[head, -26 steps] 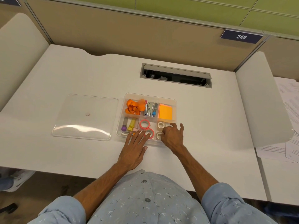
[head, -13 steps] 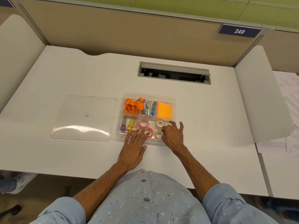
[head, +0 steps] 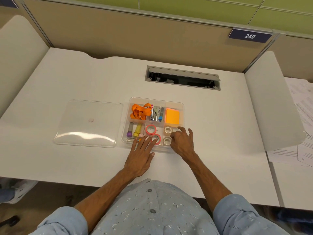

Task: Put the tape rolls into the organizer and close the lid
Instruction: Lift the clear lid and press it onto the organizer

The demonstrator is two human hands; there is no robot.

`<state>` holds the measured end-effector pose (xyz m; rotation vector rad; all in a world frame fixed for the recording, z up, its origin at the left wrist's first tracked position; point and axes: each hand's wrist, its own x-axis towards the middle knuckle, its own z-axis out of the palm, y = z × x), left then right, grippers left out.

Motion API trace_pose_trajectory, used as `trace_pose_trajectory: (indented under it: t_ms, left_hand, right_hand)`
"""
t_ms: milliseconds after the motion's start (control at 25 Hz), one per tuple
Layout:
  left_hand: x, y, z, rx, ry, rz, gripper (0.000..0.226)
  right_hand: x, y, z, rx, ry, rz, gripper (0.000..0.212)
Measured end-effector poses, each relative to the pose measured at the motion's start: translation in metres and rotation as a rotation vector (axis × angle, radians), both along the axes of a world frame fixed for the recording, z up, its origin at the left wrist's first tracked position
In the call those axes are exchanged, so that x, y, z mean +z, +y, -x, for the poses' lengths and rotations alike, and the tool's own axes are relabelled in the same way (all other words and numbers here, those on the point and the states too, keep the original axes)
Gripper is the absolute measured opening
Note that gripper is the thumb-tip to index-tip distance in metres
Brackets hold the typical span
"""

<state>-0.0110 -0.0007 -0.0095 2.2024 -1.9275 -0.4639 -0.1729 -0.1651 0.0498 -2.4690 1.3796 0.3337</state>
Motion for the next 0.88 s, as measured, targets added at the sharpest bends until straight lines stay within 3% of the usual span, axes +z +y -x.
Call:
trace_pose_trajectory:
  t_ms: [200,320,600,880]
  left_hand:
    - [0.003,-0.001,-0.008,-0.047,0.026,0.011,0.066]
    - [0.009,0.002,-0.027,-0.036,0.009,0.070,0.066]
    - [0.017,0.041,-0.105,0.215,-0.064,0.082,0.065]
    - [0.013,0.106,-0.169,0.437,-0.023,0.015,0.064]
  right_hand:
    - [0.006,0.002,-0.010,-0.093,-0.300,0.193,0.024]
    - [0.007,0.015,-0.040,-0.068,-0.438,0.142,0.025]
    - [0.003,0.070,-0.135,0.346,-0.440,0.073,0.042]
    - [-0.012,0.112,-0.199,0.643,-0.179,0.165,0.060]
